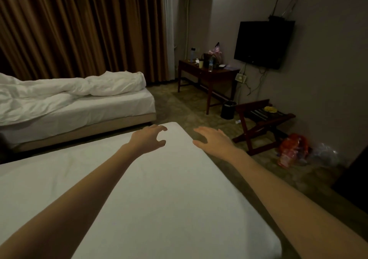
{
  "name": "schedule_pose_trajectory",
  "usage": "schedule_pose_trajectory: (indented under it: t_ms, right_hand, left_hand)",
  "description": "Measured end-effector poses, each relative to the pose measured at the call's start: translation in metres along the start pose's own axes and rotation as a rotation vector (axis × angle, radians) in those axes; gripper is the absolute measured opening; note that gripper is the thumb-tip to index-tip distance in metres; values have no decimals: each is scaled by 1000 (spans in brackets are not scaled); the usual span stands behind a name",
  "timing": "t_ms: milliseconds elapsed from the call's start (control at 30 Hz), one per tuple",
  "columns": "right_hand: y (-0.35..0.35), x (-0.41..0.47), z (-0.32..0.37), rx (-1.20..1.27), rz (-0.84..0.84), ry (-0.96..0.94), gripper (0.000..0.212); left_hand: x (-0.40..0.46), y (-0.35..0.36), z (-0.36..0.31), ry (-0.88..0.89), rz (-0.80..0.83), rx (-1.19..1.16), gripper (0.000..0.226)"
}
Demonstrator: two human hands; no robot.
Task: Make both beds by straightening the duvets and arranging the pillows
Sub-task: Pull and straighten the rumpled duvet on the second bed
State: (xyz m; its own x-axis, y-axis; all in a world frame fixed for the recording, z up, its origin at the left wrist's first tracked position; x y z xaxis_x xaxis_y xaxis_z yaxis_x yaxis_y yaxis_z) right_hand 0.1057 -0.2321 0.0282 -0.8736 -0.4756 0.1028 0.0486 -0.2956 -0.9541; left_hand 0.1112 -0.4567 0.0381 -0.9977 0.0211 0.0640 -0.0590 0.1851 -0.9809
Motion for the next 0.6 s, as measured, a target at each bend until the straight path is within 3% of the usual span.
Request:
schedule_pose_trajectory:
  t_ms: [300,600]
  right_hand:
    - [-77,-30,-178,15,60,-131,56]
    - [-122,-12,-282,4,19,-184,57]
  left_hand:
    - [47,27,-189,-114,-6,-59,49]
    - [108,25,-265,-163,-54,-45,49]
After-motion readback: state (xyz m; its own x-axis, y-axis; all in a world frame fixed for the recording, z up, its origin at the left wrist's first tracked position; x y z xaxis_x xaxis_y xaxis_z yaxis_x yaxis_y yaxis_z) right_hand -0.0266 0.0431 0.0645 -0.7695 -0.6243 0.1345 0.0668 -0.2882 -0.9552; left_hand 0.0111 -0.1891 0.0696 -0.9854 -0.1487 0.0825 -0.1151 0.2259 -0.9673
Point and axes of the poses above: each hand's wrist, its own x-axis towards the middle knuckle, its own y-axis out of the palm, z = x × y, the point moved 2 cm from there along x, towards the middle knuckle, and after that the axes turned 9 degrees about -y, right-handed, at the moved point
